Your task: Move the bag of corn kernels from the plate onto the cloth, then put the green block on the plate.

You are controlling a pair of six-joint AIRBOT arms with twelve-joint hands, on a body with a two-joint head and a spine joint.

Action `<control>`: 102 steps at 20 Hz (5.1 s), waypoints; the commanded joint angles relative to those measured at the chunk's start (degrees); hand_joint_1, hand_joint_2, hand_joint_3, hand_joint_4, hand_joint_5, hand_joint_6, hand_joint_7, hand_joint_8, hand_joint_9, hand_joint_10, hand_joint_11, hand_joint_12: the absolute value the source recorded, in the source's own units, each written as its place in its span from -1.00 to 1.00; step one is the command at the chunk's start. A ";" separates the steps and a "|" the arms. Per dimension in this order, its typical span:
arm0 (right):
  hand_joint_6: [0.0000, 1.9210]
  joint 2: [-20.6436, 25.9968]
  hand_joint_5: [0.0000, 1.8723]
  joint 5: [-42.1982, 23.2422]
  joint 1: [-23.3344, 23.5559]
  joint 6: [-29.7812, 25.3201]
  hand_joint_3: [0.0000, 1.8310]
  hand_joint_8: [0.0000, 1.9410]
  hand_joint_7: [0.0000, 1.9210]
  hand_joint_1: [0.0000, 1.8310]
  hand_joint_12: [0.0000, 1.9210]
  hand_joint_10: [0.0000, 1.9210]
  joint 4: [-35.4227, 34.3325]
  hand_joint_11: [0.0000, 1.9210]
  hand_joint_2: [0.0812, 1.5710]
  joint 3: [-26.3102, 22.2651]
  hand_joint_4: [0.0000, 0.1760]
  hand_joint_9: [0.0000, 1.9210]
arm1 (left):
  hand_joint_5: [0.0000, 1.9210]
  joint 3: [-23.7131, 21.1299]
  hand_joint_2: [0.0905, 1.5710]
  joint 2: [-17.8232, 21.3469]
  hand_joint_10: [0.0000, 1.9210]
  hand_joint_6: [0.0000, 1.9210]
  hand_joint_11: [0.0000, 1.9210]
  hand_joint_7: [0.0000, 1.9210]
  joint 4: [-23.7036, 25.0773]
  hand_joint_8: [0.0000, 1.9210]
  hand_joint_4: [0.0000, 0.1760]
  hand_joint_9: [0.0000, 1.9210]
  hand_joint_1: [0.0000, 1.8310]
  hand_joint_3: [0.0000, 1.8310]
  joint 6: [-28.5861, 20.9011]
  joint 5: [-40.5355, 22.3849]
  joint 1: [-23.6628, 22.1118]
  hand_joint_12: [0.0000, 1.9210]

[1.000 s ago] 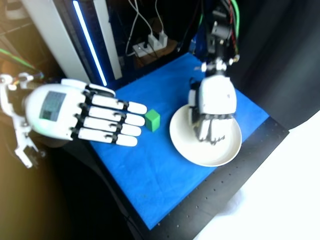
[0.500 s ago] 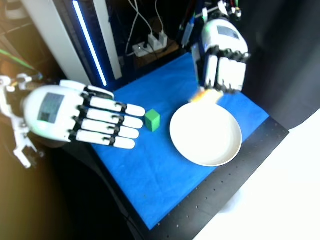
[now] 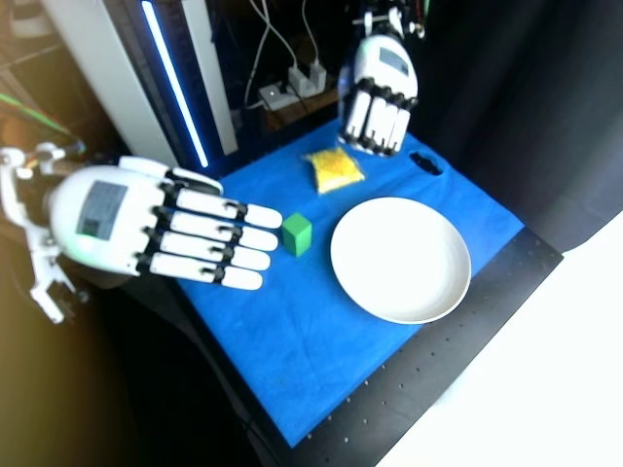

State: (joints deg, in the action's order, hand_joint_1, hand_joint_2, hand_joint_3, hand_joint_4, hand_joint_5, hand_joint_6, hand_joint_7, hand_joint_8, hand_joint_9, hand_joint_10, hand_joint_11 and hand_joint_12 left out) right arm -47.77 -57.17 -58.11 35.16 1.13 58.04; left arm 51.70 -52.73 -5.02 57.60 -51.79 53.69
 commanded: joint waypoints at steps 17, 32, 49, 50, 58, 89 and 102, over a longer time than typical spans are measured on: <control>-1.00 -14.85 -1.00 10.22 9.53 -9.29 -0.99 -1.00 -0.98 -0.24 -0.08 -0.98 11.35 -1.00 0.52 10.66 -1.00 -0.90 | -1.00 -1.80 0.32 2.88 -1.00 -1.00 -1.00 -1.00 -16.75 -1.00 0.60 -1.00 -0.56 -0.99 4.02 -25.78 8.95 -1.00; 0.51 -14.43 -0.43 11.55 21.90 -11.14 -1.00 0.50 -0.14 0.30 0.65 0.25 22.34 -0.06 0.62 10.55 -1.00 0.04 | -1.00 -2.39 0.47 2.95 -1.00 -1.00 -1.00 -1.00 -18.00 -1.00 0.24 -1.00 -0.49 -0.98 3.90 -27.98 10.78 -1.00; -0.79 -8.68 -0.99 11.10 25.03 -21.96 -1.00 -0.44 -0.79 0.00 0.91 0.31 39.20 -0.93 0.32 6.38 -1.00 -0.81 | -1.00 -3.12 0.51 3.23 -1.00 -1.00 -1.00 -1.00 -20.33 -1.00 0.47 -1.00 -0.46 -1.00 3.19 -30.86 13.20 -1.00; -0.89 -8.58 -1.00 11.10 25.01 -22.05 -1.00 -0.52 -0.85 -0.02 0.69 0.06 40.37 -0.99 0.29 5.83 -1.00 -0.93 | -1.00 -3.18 0.50 3.24 -1.00 -1.00 -1.00 -1.00 -20.52 -1.00 0.45 -1.00 -0.47 -1.00 3.16 -31.05 13.42 -1.00; -0.99 -11.81 -0.85 11.59 24.98 -35.08 -1.00 -1.00 -0.80 -0.05 0.59 -0.67 54.35 -1.00 0.19 7.80 -1.00 -0.83 | -1.00 -3.46 0.49 3.26 -1.00 -1.00 -1.00 -1.00 -20.97 -1.00 0.64 -1.00 -0.55 -1.00 3.07 -31.54 13.97 -1.00; 0.38 -12.47 -0.34 16.77 33.33 -38.30 -1.00 0.40 -0.07 0.33 0.74 0.27 55.04 -0.15 0.56 13.66 -1.00 0.06 | -1.00 -3.47 0.60 2.79 -1.00 -1.00 -1.00 -1.00 -22.23 -1.00 0.46 -1.00 -0.61 -1.00 2.59 -32.11 14.89 -1.00; 0.41 -31.27 -0.34 30.93 40.82 -38.30 -1.00 0.46 -0.13 0.30 0.60 0.12 57.67 -0.17 0.58 30.21 -1.00 -0.03 | -1.00 -2.74 0.61 1.33 -1.00 -1.00 -1.00 -1.00 -22.86 -1.00 0.13 -1.00 -0.51 -0.99 1.74 -32.26 14.89 -1.00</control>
State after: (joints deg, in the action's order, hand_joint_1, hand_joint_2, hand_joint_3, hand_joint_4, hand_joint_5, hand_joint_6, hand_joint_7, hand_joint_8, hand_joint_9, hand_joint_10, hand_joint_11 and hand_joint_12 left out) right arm -79.48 -23.94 -18.09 -3.03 61.14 88.25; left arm 48.69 -51.20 -29.76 59.88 -77.17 68.90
